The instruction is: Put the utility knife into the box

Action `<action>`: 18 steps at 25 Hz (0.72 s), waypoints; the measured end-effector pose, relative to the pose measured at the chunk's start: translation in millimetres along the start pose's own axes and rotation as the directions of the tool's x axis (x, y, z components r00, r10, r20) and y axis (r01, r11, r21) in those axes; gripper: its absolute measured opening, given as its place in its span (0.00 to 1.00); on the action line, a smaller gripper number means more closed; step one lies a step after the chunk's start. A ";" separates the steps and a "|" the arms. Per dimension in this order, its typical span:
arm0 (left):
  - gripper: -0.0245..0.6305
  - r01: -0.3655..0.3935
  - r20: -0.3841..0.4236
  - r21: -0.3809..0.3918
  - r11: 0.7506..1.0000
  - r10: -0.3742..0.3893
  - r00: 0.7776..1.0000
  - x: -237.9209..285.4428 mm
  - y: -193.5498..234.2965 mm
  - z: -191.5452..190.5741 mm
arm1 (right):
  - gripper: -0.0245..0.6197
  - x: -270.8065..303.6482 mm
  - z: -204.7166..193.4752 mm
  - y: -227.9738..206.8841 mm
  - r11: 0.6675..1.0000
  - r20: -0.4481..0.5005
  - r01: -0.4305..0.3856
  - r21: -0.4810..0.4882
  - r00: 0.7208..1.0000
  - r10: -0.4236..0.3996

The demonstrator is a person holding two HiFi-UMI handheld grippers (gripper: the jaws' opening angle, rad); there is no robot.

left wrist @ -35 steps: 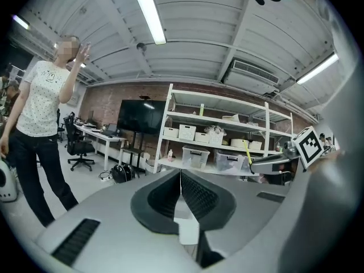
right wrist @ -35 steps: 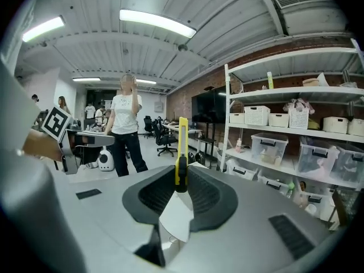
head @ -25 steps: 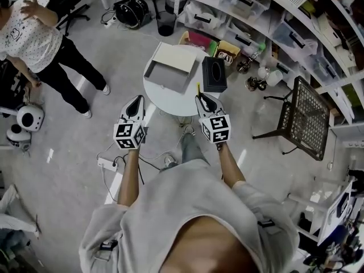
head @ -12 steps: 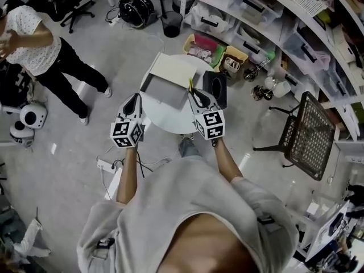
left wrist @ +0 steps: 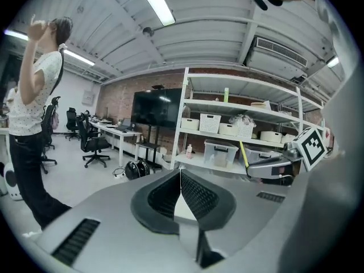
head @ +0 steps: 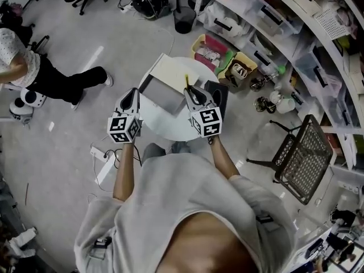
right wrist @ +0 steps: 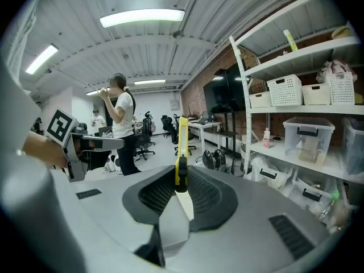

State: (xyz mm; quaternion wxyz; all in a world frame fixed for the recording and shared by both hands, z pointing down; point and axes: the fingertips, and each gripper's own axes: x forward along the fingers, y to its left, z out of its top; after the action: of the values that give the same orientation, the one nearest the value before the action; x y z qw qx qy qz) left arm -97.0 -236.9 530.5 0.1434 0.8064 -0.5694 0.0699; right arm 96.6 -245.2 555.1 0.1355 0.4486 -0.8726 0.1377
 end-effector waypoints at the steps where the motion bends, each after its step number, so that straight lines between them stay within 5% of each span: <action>1: 0.07 -0.006 -0.003 -0.002 1.000 0.006 1.000 0.3 1.9 -1.2 | 0.17 3.9 -0.5 -0.6 1.000 -0.006 -0.006 0.000 1.000 0.006; 7: 0.07 -0.033 -0.022 -0.025 0.999 0.033 0.999 4.5 25.4 -9.2 | 0.17 27.7 -3.9 8.0 0.999 -0.038 -0.033 0.005 0.999 0.033; 18: 0.07 0.030 -0.067 -0.071 0.997 -0.034 0.997 21.6 63.9 -27.2 | 0.17 62.0 -30.0 32.2 1.000 -0.138 0.013 0.026 0.990 -0.009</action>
State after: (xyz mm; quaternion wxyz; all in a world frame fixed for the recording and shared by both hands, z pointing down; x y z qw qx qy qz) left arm -148.2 -267.7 572.0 0.1918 0.8071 -0.5533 0.0750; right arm 38.8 -262.5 601.3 0.1902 0.4444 -0.8568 0.1793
